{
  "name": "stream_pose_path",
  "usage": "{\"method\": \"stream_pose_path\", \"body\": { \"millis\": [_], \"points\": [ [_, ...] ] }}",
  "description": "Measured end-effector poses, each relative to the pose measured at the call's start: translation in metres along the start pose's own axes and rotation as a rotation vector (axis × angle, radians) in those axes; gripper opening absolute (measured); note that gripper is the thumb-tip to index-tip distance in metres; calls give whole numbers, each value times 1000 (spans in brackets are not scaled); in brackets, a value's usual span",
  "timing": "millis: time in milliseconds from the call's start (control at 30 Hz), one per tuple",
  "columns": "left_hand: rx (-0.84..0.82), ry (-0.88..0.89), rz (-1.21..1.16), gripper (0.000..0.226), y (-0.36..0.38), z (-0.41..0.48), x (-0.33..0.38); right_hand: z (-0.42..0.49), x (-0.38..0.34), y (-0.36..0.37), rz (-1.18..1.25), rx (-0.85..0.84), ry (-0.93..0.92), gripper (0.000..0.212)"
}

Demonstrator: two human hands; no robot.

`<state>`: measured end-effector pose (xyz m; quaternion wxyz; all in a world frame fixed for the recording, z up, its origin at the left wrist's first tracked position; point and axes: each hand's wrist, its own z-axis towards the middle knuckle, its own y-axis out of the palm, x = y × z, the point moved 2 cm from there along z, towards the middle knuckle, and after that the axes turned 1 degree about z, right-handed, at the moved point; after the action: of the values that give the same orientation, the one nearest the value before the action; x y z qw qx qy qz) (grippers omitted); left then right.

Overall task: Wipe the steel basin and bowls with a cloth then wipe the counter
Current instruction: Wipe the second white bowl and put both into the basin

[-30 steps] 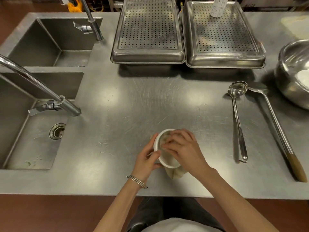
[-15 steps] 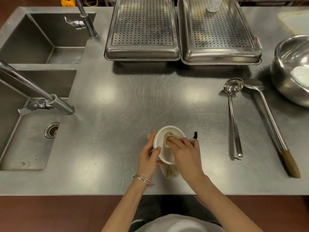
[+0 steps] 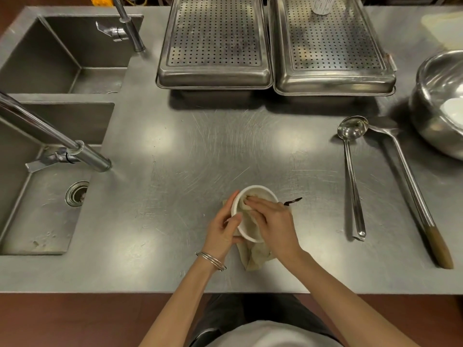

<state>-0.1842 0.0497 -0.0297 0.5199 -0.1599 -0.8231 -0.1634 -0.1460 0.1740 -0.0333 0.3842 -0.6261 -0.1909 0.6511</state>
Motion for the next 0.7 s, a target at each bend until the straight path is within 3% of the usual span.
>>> {"method": "stream_pose_path", "body": {
  "millis": [67, 233, 367, 433, 600, 700],
  "points": [
    [5, 27, 33, 45, -4, 3, 1, -2, -5, 3, -36, -65, -87, 33],
    [11, 60, 88, 43, -18, 8, 0, 3, -1, -9, 109, -467, -164, 25],
    [39, 41, 23, 45, -20, 3, -1, 6, 16, -26, -128, -655, -411, 24],
    [51, 15, 4, 45, -22, 2, 0, 7, 27, -33, -239, -604, -489, 21],
    [35, -10, 20, 43, -17, 3, 2, 14, 26, -31, -143, -154, -414, 25],
    [20, -21, 12, 43, -4, 0, 1, 10, 15, -6, -352, -147, -478, 49]
  ]
}}
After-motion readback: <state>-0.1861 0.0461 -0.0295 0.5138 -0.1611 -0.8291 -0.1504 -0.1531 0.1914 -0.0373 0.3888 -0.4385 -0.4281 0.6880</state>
